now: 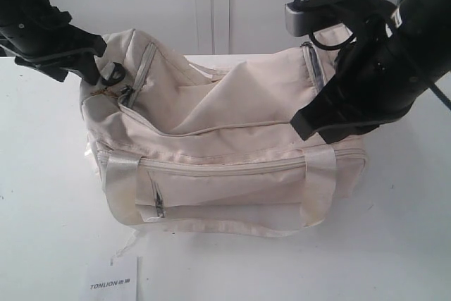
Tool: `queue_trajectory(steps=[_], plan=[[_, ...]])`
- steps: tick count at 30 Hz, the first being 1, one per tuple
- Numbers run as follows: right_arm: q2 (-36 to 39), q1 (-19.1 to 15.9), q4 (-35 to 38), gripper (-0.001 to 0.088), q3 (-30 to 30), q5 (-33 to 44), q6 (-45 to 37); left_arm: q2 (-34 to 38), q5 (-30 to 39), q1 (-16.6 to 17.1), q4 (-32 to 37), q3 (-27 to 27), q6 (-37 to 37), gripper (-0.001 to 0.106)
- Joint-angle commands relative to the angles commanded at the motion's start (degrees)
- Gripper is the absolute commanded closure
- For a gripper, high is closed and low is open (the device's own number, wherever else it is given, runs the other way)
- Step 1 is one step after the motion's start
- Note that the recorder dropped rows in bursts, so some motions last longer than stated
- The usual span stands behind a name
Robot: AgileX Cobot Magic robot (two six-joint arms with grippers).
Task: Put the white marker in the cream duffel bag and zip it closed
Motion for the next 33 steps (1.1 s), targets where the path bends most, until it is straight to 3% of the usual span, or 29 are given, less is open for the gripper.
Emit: queue_trajectory(steps=[5,7,15,29,33], plan=[[0.0,0.0,0.0,0.0868,0.0,0.0,0.0,1.4,-0.6,0.0,-2.4,0.0,0.0,0.044],[0.0,0.0,0.0,0.0868,0.0,0.0,0.0,2.2,-0.6,0.0,-2.9,0.0,0.0,0.049],[0.0,0.0,0.1,0.0868,0.0,0.0,0.0,2.8,-0.8,0.0,-3.2,0.0,0.0,0.106],[0.0,0.0,0.1,0.0868,0.0,0.0,0.0,2.8,-1.6,0.0,-13.1,-0.1,0.0,0.105],[0.0,0.0,0.6,0.0868,0.0,-0.1,0.0,2.8,-1.1,1.7,-18.3,-0.1,1.7,0.105]])
